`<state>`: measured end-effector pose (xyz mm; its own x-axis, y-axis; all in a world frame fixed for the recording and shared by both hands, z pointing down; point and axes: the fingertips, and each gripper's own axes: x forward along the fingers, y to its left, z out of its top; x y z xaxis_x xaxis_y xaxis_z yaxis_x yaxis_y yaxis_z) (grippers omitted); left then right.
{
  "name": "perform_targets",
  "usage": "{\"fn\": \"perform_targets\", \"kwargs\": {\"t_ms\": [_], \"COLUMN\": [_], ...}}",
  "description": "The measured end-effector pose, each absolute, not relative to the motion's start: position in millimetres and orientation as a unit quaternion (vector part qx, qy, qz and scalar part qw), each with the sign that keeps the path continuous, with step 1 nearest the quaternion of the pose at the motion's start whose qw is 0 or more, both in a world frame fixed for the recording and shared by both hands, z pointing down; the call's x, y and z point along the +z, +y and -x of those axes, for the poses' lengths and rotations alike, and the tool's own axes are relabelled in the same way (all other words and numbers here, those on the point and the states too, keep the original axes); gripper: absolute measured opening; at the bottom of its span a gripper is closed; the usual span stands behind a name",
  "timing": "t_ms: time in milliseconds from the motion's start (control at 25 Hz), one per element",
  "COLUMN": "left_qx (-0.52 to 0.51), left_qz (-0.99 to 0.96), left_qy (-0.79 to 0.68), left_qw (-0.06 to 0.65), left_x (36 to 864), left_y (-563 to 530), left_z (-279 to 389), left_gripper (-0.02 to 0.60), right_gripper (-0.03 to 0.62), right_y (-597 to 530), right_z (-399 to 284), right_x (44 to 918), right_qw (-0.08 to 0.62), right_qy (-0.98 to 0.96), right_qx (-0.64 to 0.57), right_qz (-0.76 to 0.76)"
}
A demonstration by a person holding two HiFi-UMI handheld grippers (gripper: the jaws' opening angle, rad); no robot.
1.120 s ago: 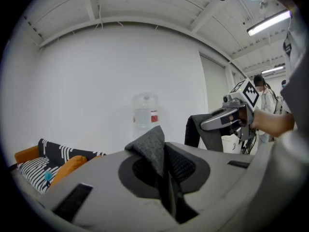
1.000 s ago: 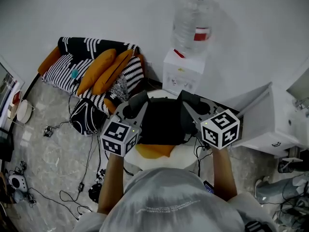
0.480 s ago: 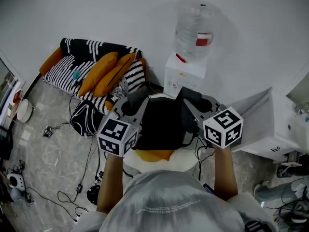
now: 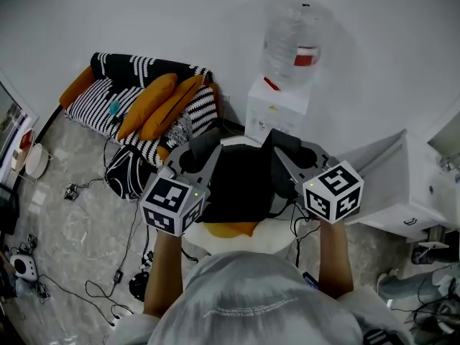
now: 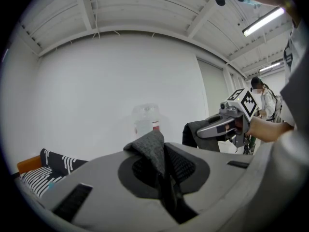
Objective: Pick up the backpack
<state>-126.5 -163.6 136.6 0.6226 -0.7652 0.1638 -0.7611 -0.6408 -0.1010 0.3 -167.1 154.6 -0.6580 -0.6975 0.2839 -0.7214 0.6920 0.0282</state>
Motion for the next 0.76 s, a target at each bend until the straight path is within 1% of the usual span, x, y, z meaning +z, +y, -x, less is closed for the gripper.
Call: {"fn": "perform_targets", "kwargs": {"t_ms": [760], "left_qx": [-0.108], "left_qz": [0.897], "left_qy": [0.428], "left_qw": [-0.004], "left_x": [152], "left_y": [-165], "left_z": [126], "left_gripper": [0.035], "right_gripper": [0.031], "right_y": [-168], "right_z": [-1], "right_x": [171], "right_qw": [0.138], "right_qy": [-0.912], "right_qx": [0.064], "right_qz": [-0.38]}}
